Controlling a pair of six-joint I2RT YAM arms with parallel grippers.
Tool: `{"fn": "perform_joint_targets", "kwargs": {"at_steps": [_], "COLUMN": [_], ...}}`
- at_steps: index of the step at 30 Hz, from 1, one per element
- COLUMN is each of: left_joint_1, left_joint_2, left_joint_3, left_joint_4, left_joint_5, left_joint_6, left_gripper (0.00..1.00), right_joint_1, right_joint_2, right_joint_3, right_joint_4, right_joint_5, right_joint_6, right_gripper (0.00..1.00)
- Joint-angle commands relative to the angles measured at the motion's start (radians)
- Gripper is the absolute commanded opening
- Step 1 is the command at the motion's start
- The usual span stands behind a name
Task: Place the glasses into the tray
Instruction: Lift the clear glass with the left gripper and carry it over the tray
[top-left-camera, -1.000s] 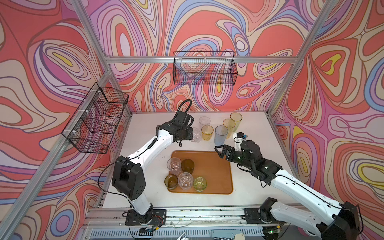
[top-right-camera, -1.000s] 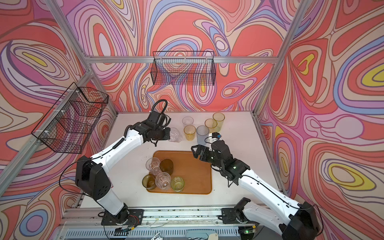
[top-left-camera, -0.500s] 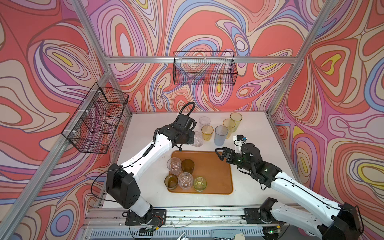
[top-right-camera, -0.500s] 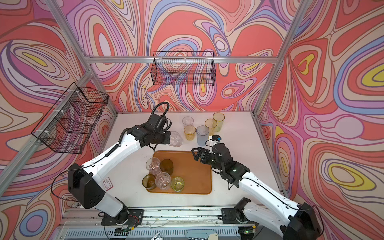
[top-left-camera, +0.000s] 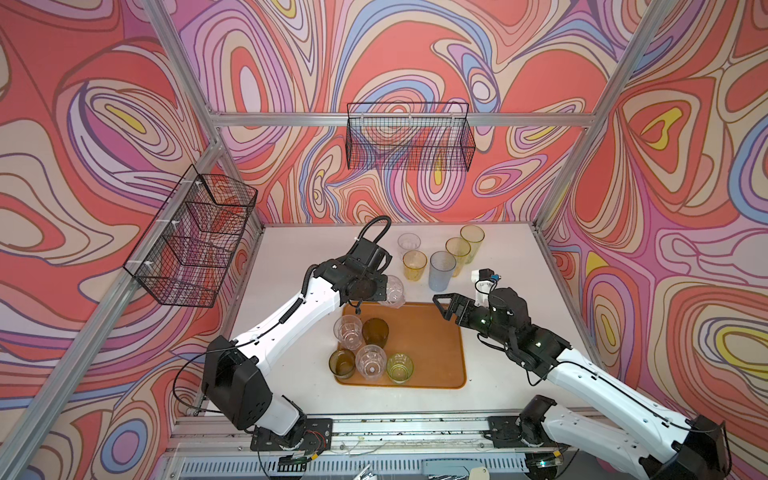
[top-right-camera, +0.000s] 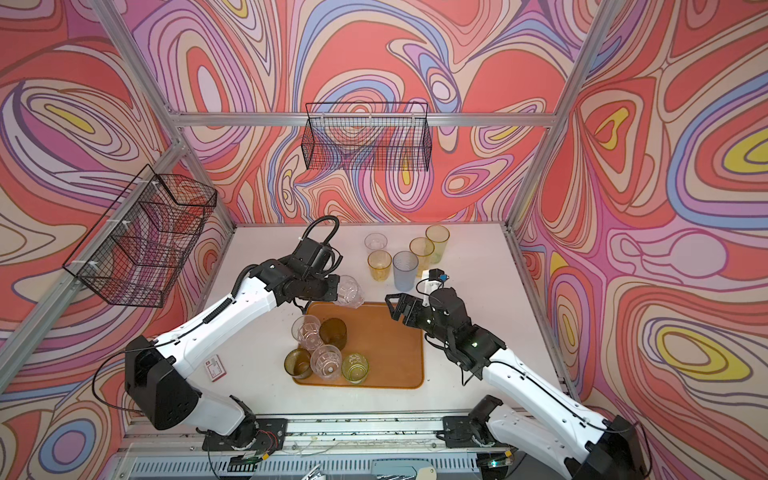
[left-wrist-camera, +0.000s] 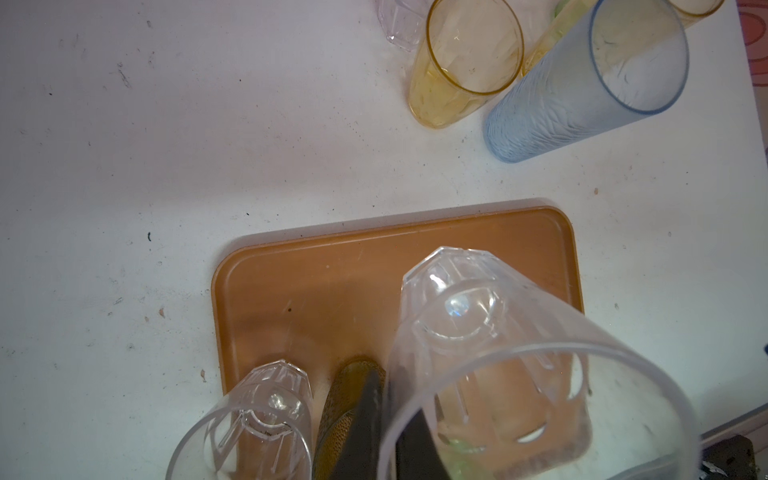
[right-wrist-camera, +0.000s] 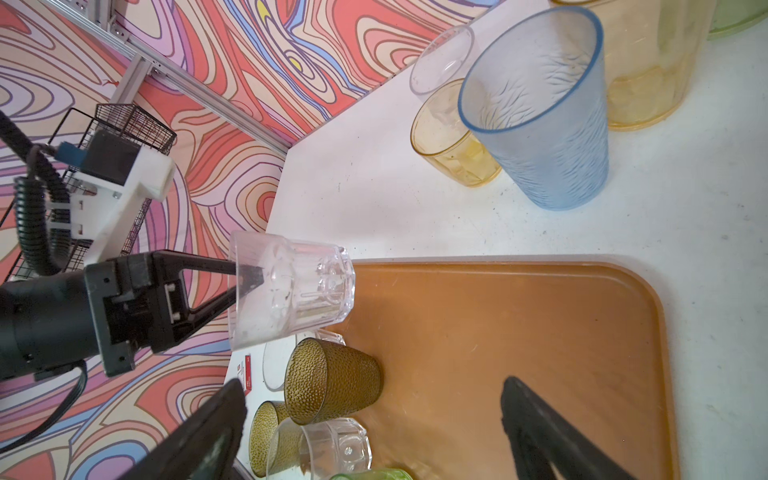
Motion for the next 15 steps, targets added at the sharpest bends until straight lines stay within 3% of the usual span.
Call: {"fn": "perform_joint_targets", "kwargs": {"at_steps": [1, 15], "left_joint_1": [-0.007, -0.097], "left_joint_2": [-0.031, 0.011], "left_joint_3": [-0.003, 0.004], "left_joint_4": [-0.032, -0.054], "left_joint_5": [0.017, -0.005], "left_joint_6": [-0.022, -0.022], "left_gripper": [0.0, 0.0], "right_joint_1": [-0.004, -0.005], "right_joint_2": [-0.017, -0.063], "right_joint_3": [-0.01, -0.057], "right_joint_4": [-0.021, -0.029], "right_joint_5": [0.029, 0.029], "right_joint_6": [0.003, 0.001], "right_gripper": [0.98, 0.99]}}
